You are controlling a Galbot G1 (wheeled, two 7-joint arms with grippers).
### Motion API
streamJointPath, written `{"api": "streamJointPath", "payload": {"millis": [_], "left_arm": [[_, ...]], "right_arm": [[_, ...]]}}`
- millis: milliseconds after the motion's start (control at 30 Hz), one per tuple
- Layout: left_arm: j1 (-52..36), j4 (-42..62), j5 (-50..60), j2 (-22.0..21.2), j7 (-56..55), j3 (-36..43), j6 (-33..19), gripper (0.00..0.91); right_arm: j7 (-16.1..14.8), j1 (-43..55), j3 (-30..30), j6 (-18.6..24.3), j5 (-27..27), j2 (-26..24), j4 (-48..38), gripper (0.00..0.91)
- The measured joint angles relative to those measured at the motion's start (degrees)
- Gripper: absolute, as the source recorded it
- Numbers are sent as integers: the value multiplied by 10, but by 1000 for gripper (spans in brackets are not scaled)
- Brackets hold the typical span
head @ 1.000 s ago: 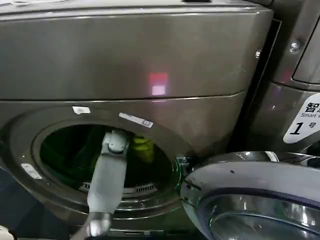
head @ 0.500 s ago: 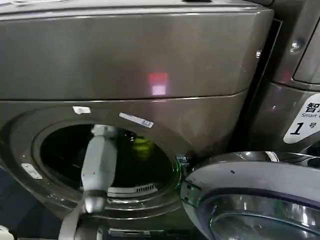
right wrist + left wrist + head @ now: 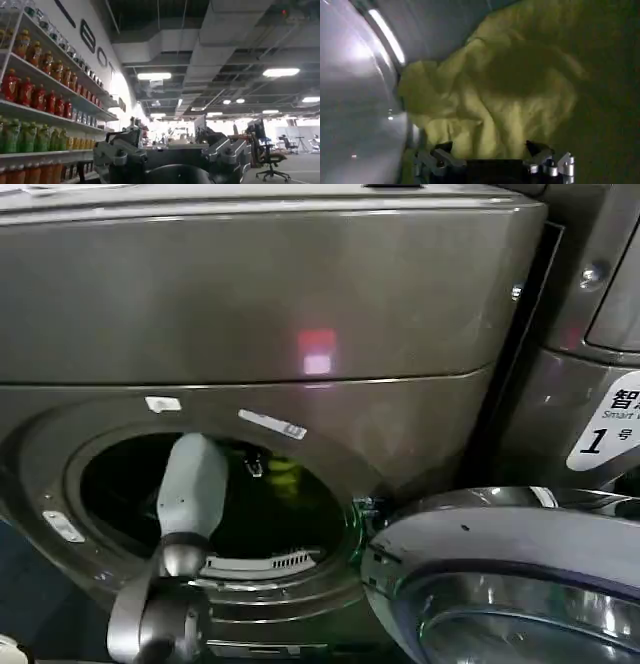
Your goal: Grasp the clothes from the dryer.
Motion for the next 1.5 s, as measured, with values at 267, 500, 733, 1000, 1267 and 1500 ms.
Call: {"api": "streamJointPath", "payload": {"millis": [267,500,733,1000,1267,1500], "left_arm": [[1,32,-14,4,3,-1,5,907],[1,57,-22,8,-1,-6,11,907],[3,75,-28,12,-3,-5,15,907],[7,81,-42,13,0,-5,16,0],[10,81,-52,14,-4,-6,16,0],[13,81,-60,14,-12,-6,19,0]], "right_arm": [[1,-1,1,0,0,2,0,907],[1,0,-2,0,0,1,2,907],[1,-1,-4,0,1,1,4,907],[1,-2,-4,-1,1,2,4,907],[1,-1,-6,0,1,1,2,907],[-1,1,-8,0,5,1,2,907]]}}
